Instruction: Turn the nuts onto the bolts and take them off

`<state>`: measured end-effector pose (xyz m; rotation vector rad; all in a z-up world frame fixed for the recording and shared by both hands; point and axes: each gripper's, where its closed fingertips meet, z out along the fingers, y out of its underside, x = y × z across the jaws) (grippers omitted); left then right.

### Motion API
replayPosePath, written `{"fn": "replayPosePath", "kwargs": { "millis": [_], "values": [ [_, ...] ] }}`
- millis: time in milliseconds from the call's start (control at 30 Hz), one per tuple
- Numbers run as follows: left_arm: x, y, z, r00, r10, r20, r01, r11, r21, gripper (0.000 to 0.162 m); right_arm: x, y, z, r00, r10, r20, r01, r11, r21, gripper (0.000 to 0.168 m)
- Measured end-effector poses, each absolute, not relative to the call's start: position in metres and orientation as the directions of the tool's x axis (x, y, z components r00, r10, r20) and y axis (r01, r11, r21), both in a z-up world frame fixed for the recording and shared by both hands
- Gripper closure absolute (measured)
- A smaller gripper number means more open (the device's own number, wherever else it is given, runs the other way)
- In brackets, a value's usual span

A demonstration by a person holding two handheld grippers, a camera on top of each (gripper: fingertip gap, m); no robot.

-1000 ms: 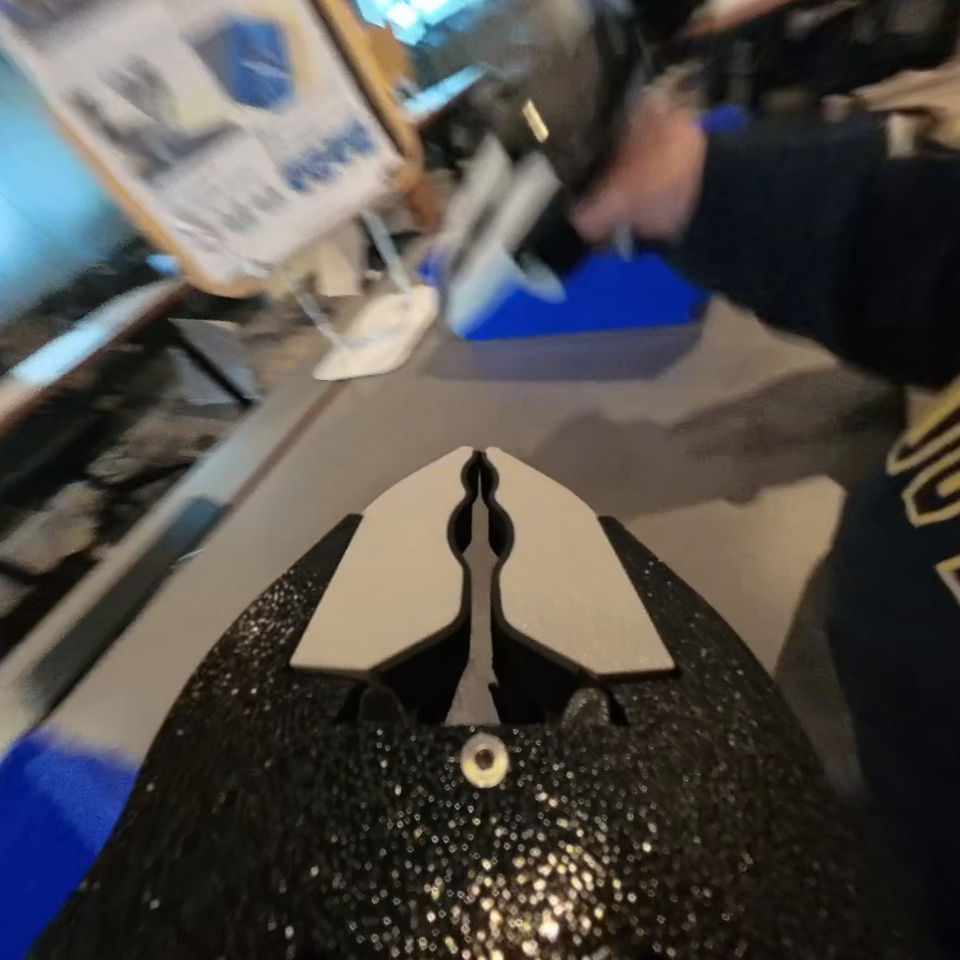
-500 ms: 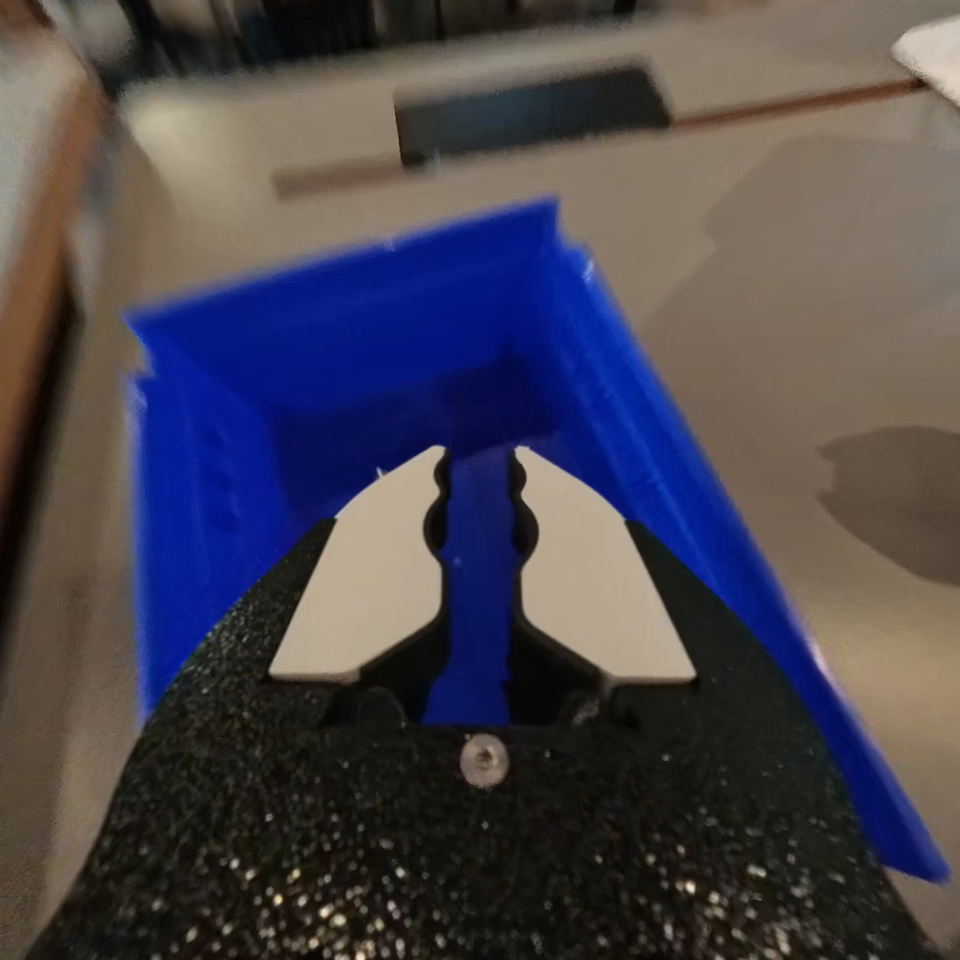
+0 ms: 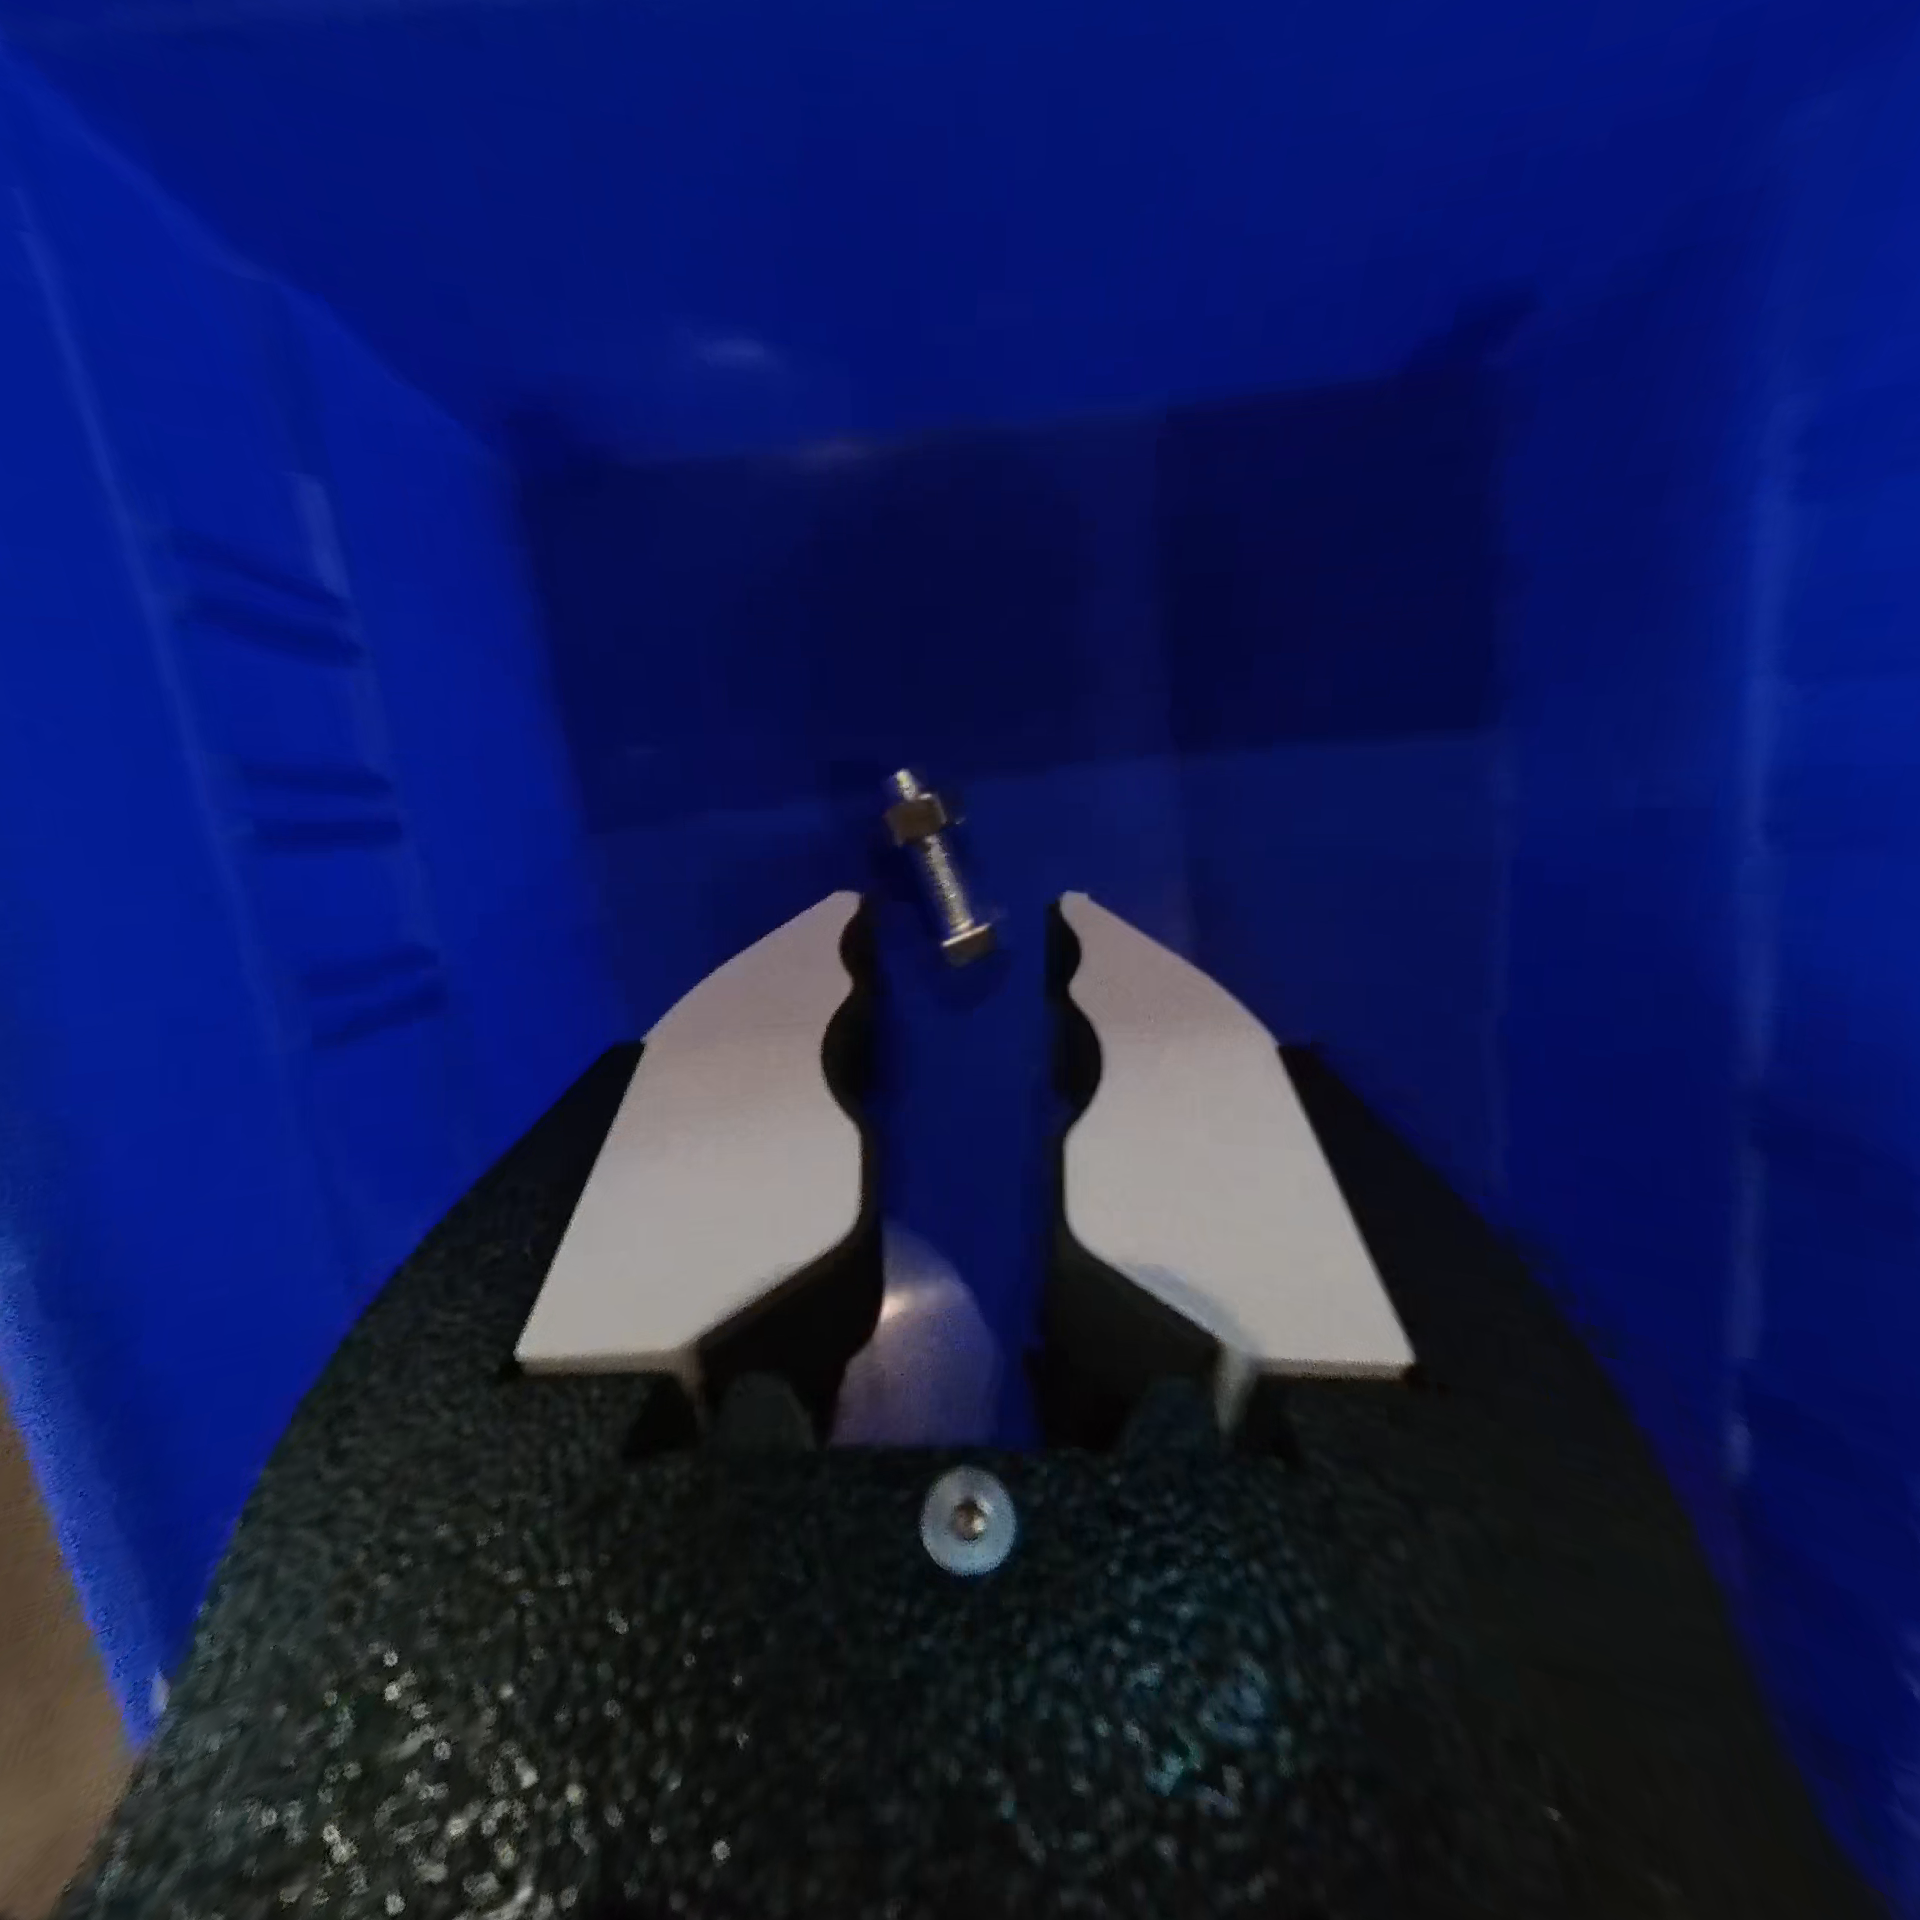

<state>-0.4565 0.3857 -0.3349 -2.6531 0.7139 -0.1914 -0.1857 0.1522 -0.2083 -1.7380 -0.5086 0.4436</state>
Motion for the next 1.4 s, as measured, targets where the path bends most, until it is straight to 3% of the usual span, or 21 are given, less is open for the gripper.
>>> {"fn": "replayPosePath", "kwargs": {
  "millis": [300, 567, 700, 867, 1067, 1200, 1400],
  "values": [
    [-0.455, 0.388, -0.349, 0.863, -0.506, 0.016, -0.469, -0.812, -0.348, 0.133, -0.187, 0.150, -0.208, 0.830, 0.558, -0.019, 0.111, -0.198, -0.974, 0.147],
    [-0.452, 0.390, -0.350, 0.831, -0.554, -0.042, -0.532, -0.773, -0.346, 0.146, -0.186, 0.150, -0.209, 0.828, 0.560, -0.028, 0.104, -0.203, -0.974, 0.147],
    [-0.442, 0.391, -0.335, 0.799, -0.596, -0.075, -0.565, -0.702, -0.433, 0.147, -0.185, 0.149, -0.209, 0.826, 0.562, -0.039, 0.093, -0.204, -0.974, 0.147],
    [-0.418, 0.382, -0.271, 0.746, -0.660, -0.091, -0.543, -0.524, -0.656, 0.153, -0.185, 0.151, -0.208, 0.827, 0.560, -0.048, 0.084, -0.207, -0.975, 0.146],
    [-0.355, 0.325, -0.195, 0.559, -0.807, -0.191, -0.537, -0.177, -0.825, 0.153, -0.184, 0.154, -0.210, 0.831, 0.554, -0.053, 0.082, -0.216, -0.973, 0.145],
    [-0.302, 0.269, -0.181, 0.348, -0.905, -0.246, -0.514, 0.035, -0.857, 0.153, -0.180, 0.155, -0.207, 0.838, 0.542, -0.059, 0.063, -0.204, -0.977, 0.144],
    [-0.244, 0.200, -0.204, 0.034, -0.942, -0.335, -0.488, 0.277, -0.828, 0.153, -0.179, 0.150, -0.201, 0.780, 0.610, -0.142, -0.035, -0.185, -0.982, 0.140]
  ]
}}
